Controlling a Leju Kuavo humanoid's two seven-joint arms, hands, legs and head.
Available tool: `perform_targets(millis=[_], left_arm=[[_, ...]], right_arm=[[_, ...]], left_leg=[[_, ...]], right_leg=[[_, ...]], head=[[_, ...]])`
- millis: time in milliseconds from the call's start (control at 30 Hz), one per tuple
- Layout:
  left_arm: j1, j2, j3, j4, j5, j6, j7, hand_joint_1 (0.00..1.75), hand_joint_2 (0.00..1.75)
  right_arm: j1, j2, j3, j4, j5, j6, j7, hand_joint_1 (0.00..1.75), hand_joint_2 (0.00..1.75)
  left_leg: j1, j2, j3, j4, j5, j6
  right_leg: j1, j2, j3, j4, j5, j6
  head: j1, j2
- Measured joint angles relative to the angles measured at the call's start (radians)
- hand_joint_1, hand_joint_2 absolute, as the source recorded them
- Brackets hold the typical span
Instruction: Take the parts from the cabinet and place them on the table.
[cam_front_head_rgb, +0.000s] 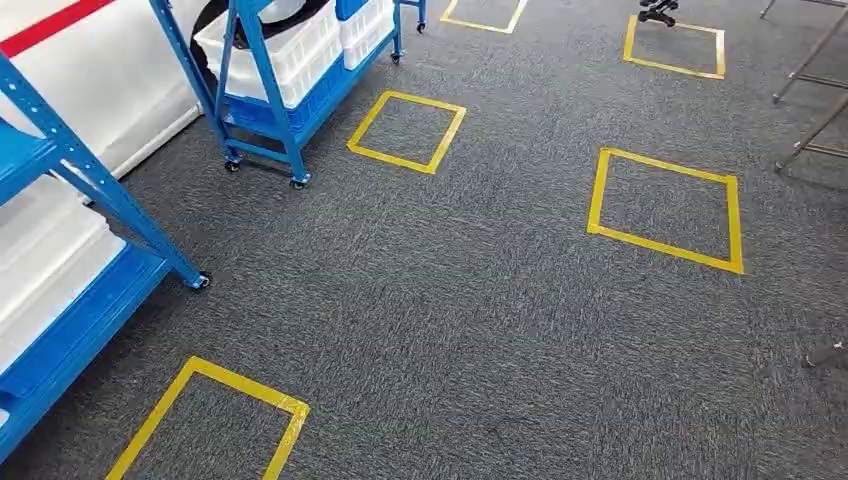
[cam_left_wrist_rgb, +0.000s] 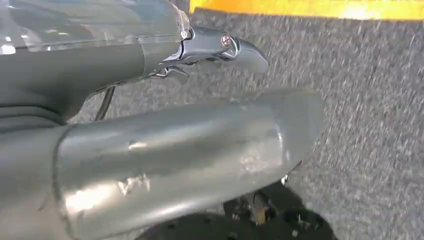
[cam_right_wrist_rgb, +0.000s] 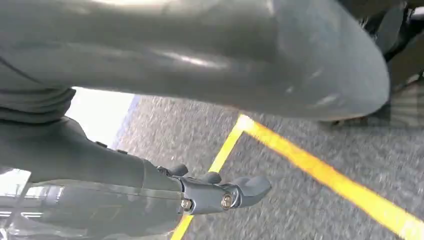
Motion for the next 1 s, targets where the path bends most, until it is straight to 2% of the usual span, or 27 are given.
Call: perform_targets(millis=[33,67,133,167,200,233,267,300,333,367,467,500,533,567,600,633,667,700,733,767,800,833,867,933,967,1000], left_arm=[[0.0,0.0,0.0,0.0,0.0,0.002,0.0,0.0,0.0],[-0.003,0.0,0.0,0.0,-0.001,0.002,0.0,0.0,0.0],[-0.007,0.0,0.0,0.0,-0.005,0.003,0.0,0.0,0.0],[-0.006,0.001,0.0,0.0,-0.005,0.004,0.0,0.0,0.0],[-0.005,0.003,0.0,0.0,-0.005,0.005,0.0,0.0,0.0],[-0.003,0.004,0.0,0.0,-0.005,0.005,0.0,0.0,0.0],[-0.003,0.006,0.0,0.0,-0.005,0.006,0.0,0.0,0.0],[-0.004,0.008,0.0,0.0,-0.005,0.007,0.0,0.0,0.0],[-0.008,0.009,0.0,0.0,-0.006,0.007,0.0,0.0,0.0],[-0.009,0.01,0.0,0.0,-0.006,0.007,0.0,0.0,0.0],[-0.002,0.013,0.0,0.0,-0.006,0.004,0.001,0.0,0.0],[-0.001,0.013,0.001,0.0,-0.005,0.002,0.002,0.0,0.0],[-0.002,0.013,0.001,0.0,-0.005,0.002,0.003,0.0,0.0],[-0.005,0.013,0.001,0.0,-0.005,0.002,0.004,0.0,0.0],[-0.008,0.013,0.001,0.0,-0.005,0.002,0.004,0.0,0.0],[-0.009,0.013,0.001,0.0,-0.005,0.002,0.004,0.0,0.0],[-0.008,0.013,0.001,0.0,-0.005,0.002,0.004,0.0,0.0],[-0.008,0.014,0.002,0.0,-0.005,0.002,0.004,0.0,0.0],[-0.006,0.014,0.002,0.0,-0.005,0.002,0.004,0.0,0.0],[-0.006,0.014,0.002,0.0,-0.005,0.002,0.004,0.0,0.0],[-0.007,0.014,0.002,0.0,-0.005,0.002,0.004,0.0,0.0],[-0.007,0.014,0.002,0.0,-0.005,0.002,0.004,0.0,0.0],[-0.011,0.014,0.002,0.0,-0.005,0.002,0.004,0.0,0.0],[-0.006,0.014,0.002,0.0,-0.005,0.002,0.004,0.0,0.0],[-0.003,0.014,0.002,0.0,-0.005,0.002,0.004,0.0,0.0],[-0.001,0.014,0.002,0.0,-0.004,0.002,0.004,0.0,0.0]], right_arm=[[0.002,0.0,-0.002,0.0,0.001,0.001,-0.001,0.0,0.0],[0.004,-0.001,-0.003,0.0,0.001,0.001,-0.001,0.0,0.0],[0.009,-0.006,-0.005,0.0,0.001,0.001,-0.001,0.0,0.0],[0.008,-0.013,-0.007,0.0,0.001,0.003,-0.001,0.0,0.0],[0.008,-0.018,-0.008,0.002,0.001,0.004,-0.001,0.0,0.0],[0.006,-0.022,-0.008,0.003,0.001,0.005,-0.001,0.0,0.0],[0.004,-0.024,-0.008,0.004,0.001,0.005,-0.002,0.0,0.0],[0.003,-0.026,-0.009,0.004,0.001,0.005,-0.002,0.0,0.0],[0.003,-0.026,-0.009,0.005,0.001,0.004,-0.002,0.0,0.0],[0.003,-0.026,-0.01,0.006,0.001,0.004,-0.002,0.0,0.0],[-0.007,-0.026,-0.01,0.006,0.001,0.003,-0.002,0.0,0.0],[-0.009,-0.026,-0.01,0.006,0.002,0.003,-0.002,0.0,0.0],[-0.007,-0.025,-0.01,0.006,0.002,0.003,-0.001,0.0,0.0],[-0.006,-0.021,-0.01,0.007,0.003,0.003,-0.001,0.0,0.0],[-0.003,-0.016,-0.01,0.008,0.003,0.002,-0.001,0.0,0.0],[-0.001,-0.01,-0.011,0.008,0.004,0.0,0.0,0.0,0.0],[0.0,-0.008,-0.011,0.008,0.004,0.0,0.0,0.0,0.0],[0.001,-0.005,-0.011,0.008,0.005,0.0,0.0,0.0,0.0],[0.001,-0.004,-0.011,0.008,0.005,0.0,0.0,0.0,0.0],[0.001,-0.004,-0.011,0.008,0.005,0.0,0.0,0.0,0.0],[0.001,-0.005,-0.011,0.008,0.005,0.0,0.0,0.0,0.0],[0.005,-0.005,-0.011,0.008,0.005,0.0,0.0,0.0,0.0],[0.005,-0.004,-0.011,0.008,0.005,0.0,0.0,0.0,0.0],[0.001,-0.004,-0.012,0.008,0.005,0.0,0.0,0.0,0.0],[-0.001,-0.005,-0.011,0.008,0.005,0.0,0.0,0.0,0.0],[-0.003,-0.005,-0.011,0.008,0.005,0.0,0.0,0.0,0.0]], left_leg=[[-0.008,0.058,-0.015,0.03,-0.026,-0.001],[-0.008,0.083,-0.048,0.096,-0.069,-0.002],[-0.007,0.098,-0.116,0.248,-0.137,-0.006],[-0.007,0.1,-0.126,0.277,-0.141,-0.008],[-0.007,0.103,-0.114,0.263,-0.125,-0.01],[-0.007,0.107,-0.084,0.212,-0.095,-0.01],[-0.007,0.117,-0.035,0.127,-0.057,-0.009],[-0.008,0.142,0.016,0.043,-0.026,-0.006],[-0.014,0.199,0.042,-0.016,-0.033,0.003],[-0.017,0.181,0.045,-0.016,-0.025,0.012],[-0.02,0.153,0.036,-0.018,-0.022,0.022],[-0.01,0.142,0.047,-0.03,-0.012,0.034],[-0.01,0.134,0.047,-0.033,-0.01,0.036],[-0.01,0.124,0.043,-0.033,-0.006,0.043],[-0.01,0.114,0.04,-0.033,-0.004,0.044],[-0.011,0.102,0.037,-0.032,-0.004,0.045],[-0.01,0.088,0.036,-0.032,-0.003,0.044],[-0.01,0.073,0.037,-0.032,-0.002,0.043],[-0.009,0.06,0.039,-0.031,-0.002,0.042],[-0.009,0.045,0.04,-0.029,-0.002,0.038],[-0.007,0.031,0.04,-0.027,-0.003,0.034],[-0.006,0.022,0.035,-0.025,-0.003,0.028],[-0.012,0.011,0.027,-0.014,-0.005,0.018],[-0.004,-0.01,0.02,-0.022,0.003,0.003],[-0.002,-0.022,0.017,-0.027,0.007,-0.006],[-0.001,-0.026,0.015,-0.023,0.005,-0.013]], right_leg=[[0.002,-0.007,0.003,-0.008,0.002,-0.004],[0.005,-0.024,0.002,-0.008,0.002,-0.008],[0.01,-0.058,0.0,-0.006,0.0,-0.012],[0.01,-0.073,0.0,-0.006,-0.001,-0.014],[0.01,-0.086,0.0,-0.005,-0.003,-0.013],[0.01,-0.098,0.0,-0.004,-0.004,-0.013],[0.01,-0.11,0.001,-0.002,-0.006,-0.01],[0.01,-0.121,0.005,0.001,-0.009,-0.007],[0.016,-0.133,0.005,0.006,-0.015,0.0],[0.019,-0.142,0.006,0.01,-0.019,0.005],[0.018,-0.166,0.013,0.007,-0.02,0.015],[0.014,-0.156,0.014,0.013,-0.028,0.024],[0.009,-0.095,0.006,0.04,-0.05,0.03],[0.006,-0.06,-0.023,0.101,-0.093,0.032],[0.003,-0.043,-0.06,0.179,-0.133,0.034],[0.001,-0.037,-0.097,0.255,-0.164,0.036],[-0.001,-0.035,-0.124,0.305,-0.172,0.037],[-0.004,-0.034,-0.127,0.306,-0.154,0.039],[-0.008,-0.033,-0.111,0.263,-0.115,0.04],[-0.012,-0.028,-0.077,0.186,-0.064,0.04],[-0.016,-0.009,-0.04,0.102,-0.019,0.039],[-0.023,0.047,-0.018,0.04,-0.005,0.039],[-0.018,0.057,-0.015,0.023,-0.01,0.037],[-0.01,0.036,-0.018,0.031,-0.009,0.031],[-0.007,0.025,-0.017,0.029,-0.007,0.023],[-0.017,0.01,-0.014,0.015,0.001,0.011]], head=[[0.0,0.0],[0.0,0.0],[0.0,0.0],[0.0,0.0],[0.0,0.0],[0.0,0.0],[0.0,0.0],[0.0,0.0],[0.0,0.0],[0.0,0.0],[0.0,0.0],[0.0,0.0],[0.0,0.0],[0.0,0.0],[0.0,0.0],[0.0,0.0],[0.0,0.0],[0.0,0.0],[0.0,0.0],[0.0,0.0],[0.0,0.0],[0.0,0.0],[0.0,0.0],[0.0,0.0],[0.0,0.0],[0.0,0.0]])
